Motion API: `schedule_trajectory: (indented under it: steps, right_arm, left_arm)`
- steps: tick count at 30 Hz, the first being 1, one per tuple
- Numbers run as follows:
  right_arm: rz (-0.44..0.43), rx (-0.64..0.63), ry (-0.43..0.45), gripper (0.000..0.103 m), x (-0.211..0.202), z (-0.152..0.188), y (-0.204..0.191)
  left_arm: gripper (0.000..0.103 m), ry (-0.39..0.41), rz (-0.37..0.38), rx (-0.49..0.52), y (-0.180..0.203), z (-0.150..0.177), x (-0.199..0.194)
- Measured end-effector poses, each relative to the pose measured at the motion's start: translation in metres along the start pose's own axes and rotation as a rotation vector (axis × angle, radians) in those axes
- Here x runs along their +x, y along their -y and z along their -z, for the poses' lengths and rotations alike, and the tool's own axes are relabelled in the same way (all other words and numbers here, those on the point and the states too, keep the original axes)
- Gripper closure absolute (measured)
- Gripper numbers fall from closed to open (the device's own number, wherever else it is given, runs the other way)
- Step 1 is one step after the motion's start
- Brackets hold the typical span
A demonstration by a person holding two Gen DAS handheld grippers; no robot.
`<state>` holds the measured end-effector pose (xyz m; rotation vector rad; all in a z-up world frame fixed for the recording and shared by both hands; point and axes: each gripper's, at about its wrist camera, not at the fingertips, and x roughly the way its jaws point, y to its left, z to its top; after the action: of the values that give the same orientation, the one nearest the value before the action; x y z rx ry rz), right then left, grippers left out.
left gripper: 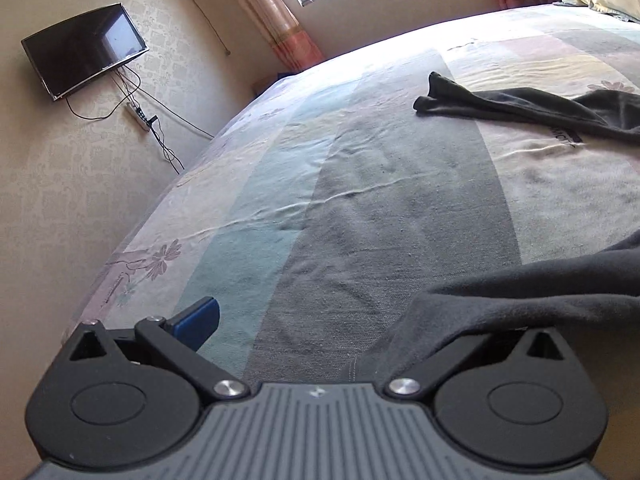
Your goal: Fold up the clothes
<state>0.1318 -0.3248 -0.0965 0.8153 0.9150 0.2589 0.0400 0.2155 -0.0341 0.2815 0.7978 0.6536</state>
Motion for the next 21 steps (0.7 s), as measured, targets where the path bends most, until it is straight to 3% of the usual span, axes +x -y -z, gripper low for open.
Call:
schedule_trajectory:
  steps: [5, 9, 12, 14, 16, 18, 21]
  right_arm:
    - [0.093, 0.148, 0.153, 0.035, -0.028, -0.018, 0.039]
    - [0.029, 0.238, 0.205, 0.036, -0.03, -0.029, 0.061]
    - [0.03, 0.217, 0.252, 0.037, -0.022, -0.034, 0.063]
    - [0.072, 0.178, 0.268, 0.053, -0.019, -0.037, 0.062]
    - [0.126, 0.153, 0.263, 0.083, -0.021, -0.037, 0.063]
    - [0.134, 0.157, 0.246, 0.097, -0.026, -0.038, 0.071]
    - [0.147, 0.13, 0.233, 0.1, -0.037, -0.041, 0.074]
  left_arm:
    - [0.0, -0.023, 0.008, 0.003, 0.005, 0.005, 0.008]
    - [0.0, -0.052, 0.022, 0.004, 0.012, 0.009, 0.015]
    - [0.001, -0.063, 0.037, 0.001, 0.017, 0.011, 0.016]
    - [0.001, -0.067, 0.043, 0.003, 0.02, 0.012, 0.017]
    - [0.001, -0.07, 0.045, 0.005, 0.023, 0.012, 0.017]
    - [0.001, -0.078, 0.033, 0.013, 0.024, 0.013, 0.02]
    - [0.001, -0.082, 0.008, 0.005, 0.021, 0.011, 0.024]
